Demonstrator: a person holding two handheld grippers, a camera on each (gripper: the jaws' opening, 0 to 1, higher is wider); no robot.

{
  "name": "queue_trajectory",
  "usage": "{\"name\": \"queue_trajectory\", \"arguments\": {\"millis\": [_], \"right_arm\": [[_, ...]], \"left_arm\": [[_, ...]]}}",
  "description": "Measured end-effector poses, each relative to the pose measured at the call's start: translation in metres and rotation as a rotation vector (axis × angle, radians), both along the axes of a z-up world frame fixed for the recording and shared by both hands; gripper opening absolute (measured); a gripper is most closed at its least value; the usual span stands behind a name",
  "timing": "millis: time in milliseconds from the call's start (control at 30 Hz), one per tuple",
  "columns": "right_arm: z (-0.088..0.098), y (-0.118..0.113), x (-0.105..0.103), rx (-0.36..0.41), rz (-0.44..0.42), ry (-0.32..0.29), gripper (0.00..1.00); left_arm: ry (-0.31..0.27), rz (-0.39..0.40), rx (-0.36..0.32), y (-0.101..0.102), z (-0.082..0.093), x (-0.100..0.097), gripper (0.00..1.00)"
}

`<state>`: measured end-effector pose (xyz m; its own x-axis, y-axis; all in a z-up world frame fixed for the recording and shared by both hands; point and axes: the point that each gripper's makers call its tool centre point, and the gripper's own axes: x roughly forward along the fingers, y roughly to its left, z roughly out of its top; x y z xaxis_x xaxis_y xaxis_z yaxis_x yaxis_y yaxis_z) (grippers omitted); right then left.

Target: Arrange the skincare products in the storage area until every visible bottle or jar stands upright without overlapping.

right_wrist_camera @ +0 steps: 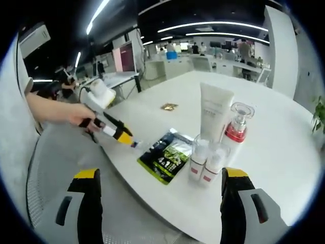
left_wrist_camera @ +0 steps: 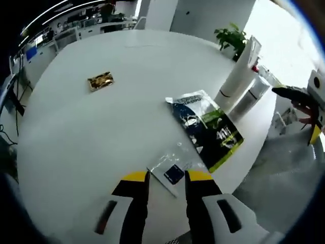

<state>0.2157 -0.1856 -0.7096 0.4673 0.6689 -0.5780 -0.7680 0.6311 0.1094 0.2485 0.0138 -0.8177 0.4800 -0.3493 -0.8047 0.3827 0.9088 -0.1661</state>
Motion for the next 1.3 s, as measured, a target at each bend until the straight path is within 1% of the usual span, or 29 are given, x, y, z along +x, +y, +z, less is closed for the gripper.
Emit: {"name": "queue_trajectory", "arguments": {"millis": [167, 267, 333, 400, 500, 533, 600, 633, 667, 767, 933, 1100, 1267, 1300], "right_arm": [[-0.001, 0.0, 0.0, -0.008, 0.002, -0.001, 0.98], [-0.002, 0.0, 0.0, -0.012, 0.004, 0.001, 0.98], [-0.002, 0.0, 0.0, -0.014, 0.005, 0.001, 0.98], [-0.002, 0.0, 0.0, -0.016, 0.004, 0.001, 0.98], [-0.002, 0.0, 0.0, -0.017, 0.003, 0.002, 0.98], [-0.002, 0.0, 0.0, -0.017, 0.003, 0.003, 0.98], [-0.002, 0.0, -0.001, -0.02, 0.004, 0.003, 0.98], [-0.002, 0.0, 0.0, -0.021, 0.004, 0.003, 0.98], [-0.003, 0.0, -0.001, -0.022, 0.004, 0.003, 0.98], [-0.003, 0.0, -0.001, -0.025, 0.006, 0.004, 0.98], [-0.004, 0.001, -0.001, -0.034, 0.01, 0.004, 0.98], [-0.005, 0.001, -0.002, -0.044, 0.014, 0.002, 0.98], [-0.005, 0.001, -0.001, -0.048, 0.012, -0.001, 0.98], [-0.005, 0.001, -0.001, -0.047, 0.012, -0.001, 0.98]], "left_arm": [[-0.014, -0.045, 0.055, -0.007, -0.003, 0.008, 0.33], [-0.005, -0.057, 0.077, -0.01, -0.008, 0.01, 0.34], [0.007, -0.052, 0.097, -0.006, -0.015, 0.008, 0.34], [-0.008, -0.065, 0.113, -0.007, -0.013, 0.011, 0.35], [-0.016, -0.093, 0.126, -0.009, -0.015, 0.012, 0.36], [-0.019, -0.095, 0.136, -0.008, -0.016, 0.013, 0.38], [-0.035, -0.12, 0.144, -0.008, -0.014, 0.013, 0.39], [-0.042, -0.138, 0.152, -0.009, -0.013, 0.009, 0.39], [-0.05, -0.15, 0.155, -0.009, -0.012, 0.009, 0.39], [-0.053, -0.18, 0.157, -0.009, -0.013, 0.009, 0.39], [-0.086, -0.308, 0.158, -0.016, -0.012, 0.007, 0.37], [-0.107, -0.409, 0.16, -0.02, -0.013, 0.007, 0.35], [-0.118, -0.481, 0.159, -0.023, -0.013, 0.008, 0.35], [-0.125, -0.517, 0.16, -0.024, -0.013, 0.008, 0.35]]}}
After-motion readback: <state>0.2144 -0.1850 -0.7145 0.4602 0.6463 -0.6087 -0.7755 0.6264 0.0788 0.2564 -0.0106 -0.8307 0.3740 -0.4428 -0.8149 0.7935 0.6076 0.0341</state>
